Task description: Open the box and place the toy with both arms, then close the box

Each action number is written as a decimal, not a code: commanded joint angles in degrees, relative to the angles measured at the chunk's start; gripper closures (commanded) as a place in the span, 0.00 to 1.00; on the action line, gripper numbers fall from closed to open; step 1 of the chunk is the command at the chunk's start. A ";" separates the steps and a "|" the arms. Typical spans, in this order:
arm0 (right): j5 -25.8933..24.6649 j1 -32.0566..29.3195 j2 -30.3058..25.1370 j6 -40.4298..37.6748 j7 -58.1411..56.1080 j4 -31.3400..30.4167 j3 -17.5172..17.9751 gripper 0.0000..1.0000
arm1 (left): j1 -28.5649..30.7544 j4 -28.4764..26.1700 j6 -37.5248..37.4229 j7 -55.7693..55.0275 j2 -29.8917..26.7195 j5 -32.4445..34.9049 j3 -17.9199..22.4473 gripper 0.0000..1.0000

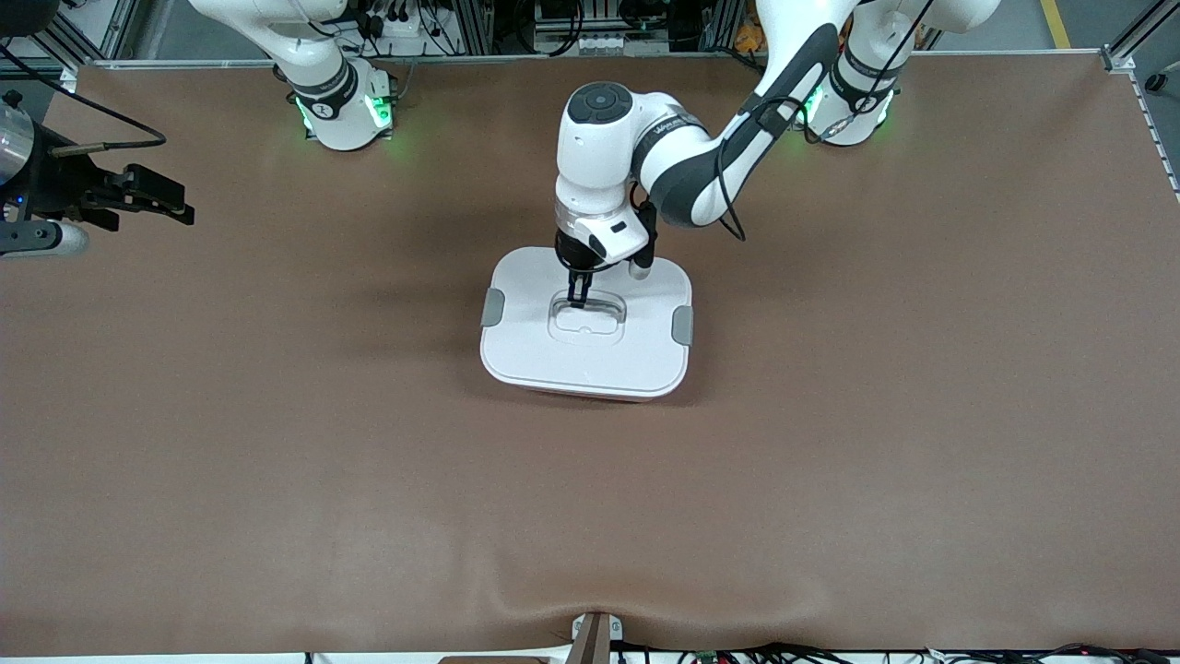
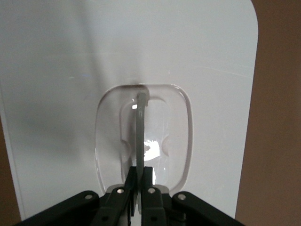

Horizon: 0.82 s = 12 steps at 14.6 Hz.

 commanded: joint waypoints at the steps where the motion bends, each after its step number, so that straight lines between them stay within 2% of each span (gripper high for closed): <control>1: 0.82 -0.89 -0.27 0.33 -0.29 -0.12 0.71 0.00 | -0.54 0.94 -0.05 0.96 2.43 0.31 -0.10 0.00; 7: 0.82 -0.98 -0.27 0.15 -0.29 -0.12 0.71 0.00 | 0.25 1.64 -3.12 0.78 -0.38 -0.21 -0.19 0.00; 12: 0.82 -0.98 -0.27 0.24 -0.29 -0.12 0.71 0.00 | 0.43 7.78 -11.99 0.95 -1.18 -0.30 -0.19 0.00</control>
